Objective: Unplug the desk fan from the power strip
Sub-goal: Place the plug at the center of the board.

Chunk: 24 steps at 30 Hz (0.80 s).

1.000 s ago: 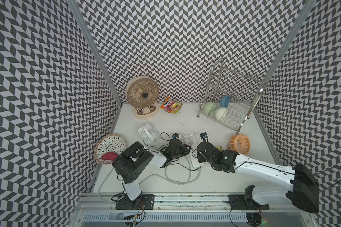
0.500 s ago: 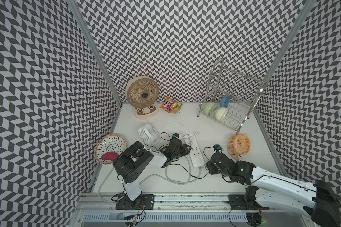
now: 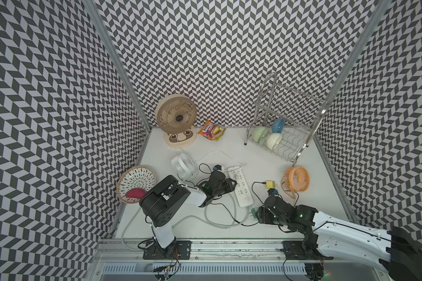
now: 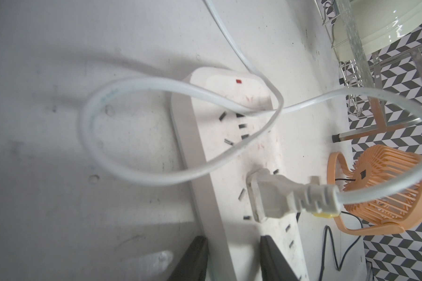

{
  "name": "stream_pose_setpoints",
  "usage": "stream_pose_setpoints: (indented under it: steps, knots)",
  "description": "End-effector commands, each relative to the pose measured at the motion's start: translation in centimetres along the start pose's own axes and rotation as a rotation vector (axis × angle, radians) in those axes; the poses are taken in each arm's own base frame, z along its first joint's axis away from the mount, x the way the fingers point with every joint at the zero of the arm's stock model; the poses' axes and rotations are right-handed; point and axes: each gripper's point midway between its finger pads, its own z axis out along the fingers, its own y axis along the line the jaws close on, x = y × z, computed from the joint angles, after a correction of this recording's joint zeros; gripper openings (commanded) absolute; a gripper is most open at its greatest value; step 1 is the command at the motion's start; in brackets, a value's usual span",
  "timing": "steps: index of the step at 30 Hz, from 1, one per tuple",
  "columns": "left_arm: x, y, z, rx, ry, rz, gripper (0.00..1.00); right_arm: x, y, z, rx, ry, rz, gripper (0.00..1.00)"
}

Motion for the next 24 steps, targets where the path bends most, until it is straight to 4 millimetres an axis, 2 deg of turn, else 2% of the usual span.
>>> stream_pose_setpoints:
  steps: [1,4,6,11,13,16,20,24]
  knots:
    - [7.8,9.8,-1.7,-0.346,0.258,-0.004,0.4,-2.6,-1.0,-1.7,0.062,-0.13,0.069,0.73]
    - [7.7,9.6,-1.6,-0.34,0.255,-0.001,0.4,-4.2,0.3,-2.8,0.023,-0.197,0.038,0.72]
    - [7.6,9.3,-1.7,-0.333,0.25,0.0,0.4,-5.3,2.2,-3.3,-0.038,-0.227,-0.012,0.7]
    - [7.1,8.5,-1.7,-0.319,0.237,0.004,0.42,-7.1,10.1,-4.2,-0.306,-0.263,-0.208,0.7]
    - [6.8,8.0,-1.5,-0.308,0.234,0.007,0.42,-8.2,12.0,-4.0,-0.331,-0.281,-0.233,0.7]
    - [6.3,7.3,-1.4,-0.294,0.224,0.01,0.42,-10.9,13.0,-3.3,-0.256,-0.329,-0.248,0.69]
    - [5.5,6.3,-1.7,-0.273,0.197,-0.002,0.41,-14.0,13.3,-1.3,-0.181,-0.312,-0.271,0.64]
    - [3.0,4.4,-3.6,-0.265,0.1,0.005,0.4,-14.8,13.8,1.4,-0.141,-0.224,-0.33,0.62]
